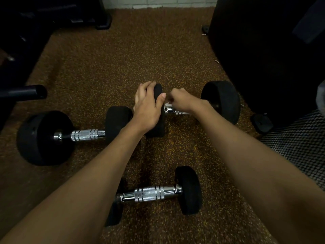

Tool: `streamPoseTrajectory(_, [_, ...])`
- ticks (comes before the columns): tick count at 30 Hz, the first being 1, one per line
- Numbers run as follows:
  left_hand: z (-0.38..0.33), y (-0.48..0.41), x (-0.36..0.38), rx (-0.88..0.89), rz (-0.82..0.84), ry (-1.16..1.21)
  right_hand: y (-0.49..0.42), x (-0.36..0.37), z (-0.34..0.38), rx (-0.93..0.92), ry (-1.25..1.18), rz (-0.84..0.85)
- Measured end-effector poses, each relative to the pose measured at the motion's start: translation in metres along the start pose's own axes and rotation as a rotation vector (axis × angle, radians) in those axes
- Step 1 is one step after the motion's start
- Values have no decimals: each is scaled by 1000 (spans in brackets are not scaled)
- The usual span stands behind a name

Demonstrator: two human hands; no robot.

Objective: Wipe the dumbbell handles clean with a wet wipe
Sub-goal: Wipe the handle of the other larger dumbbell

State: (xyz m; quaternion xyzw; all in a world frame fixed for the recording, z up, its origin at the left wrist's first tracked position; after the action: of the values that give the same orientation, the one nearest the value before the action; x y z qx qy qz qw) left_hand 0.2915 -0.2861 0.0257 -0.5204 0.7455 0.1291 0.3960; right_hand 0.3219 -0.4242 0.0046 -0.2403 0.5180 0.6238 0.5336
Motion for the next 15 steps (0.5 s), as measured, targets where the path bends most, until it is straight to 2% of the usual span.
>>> streamPoseTrajectory(6, [0,1,0,9,-8,-2,12,-6,-11,-54,-88,4])
streamPoseTrajectory(12, [0,2,0,-2,-5,7,1,-13,-13,18,10,73])
streamPoseTrajectory(15, [0,2,0,-3,2,15,-6,-5,-6,6,-4,30])
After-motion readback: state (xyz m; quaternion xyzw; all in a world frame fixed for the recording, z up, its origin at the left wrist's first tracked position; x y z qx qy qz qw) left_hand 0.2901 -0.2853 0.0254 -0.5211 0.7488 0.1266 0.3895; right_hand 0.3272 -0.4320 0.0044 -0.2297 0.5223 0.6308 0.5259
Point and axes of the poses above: each hand's wrist, its own y-axis away from the middle knuckle, its own x-axis out of the palm, z = x × y, the point moved 3 cm from there along -y, towards the middle knuckle, and after that the axes turned 13 degrees about x, right-handed, at the moved point
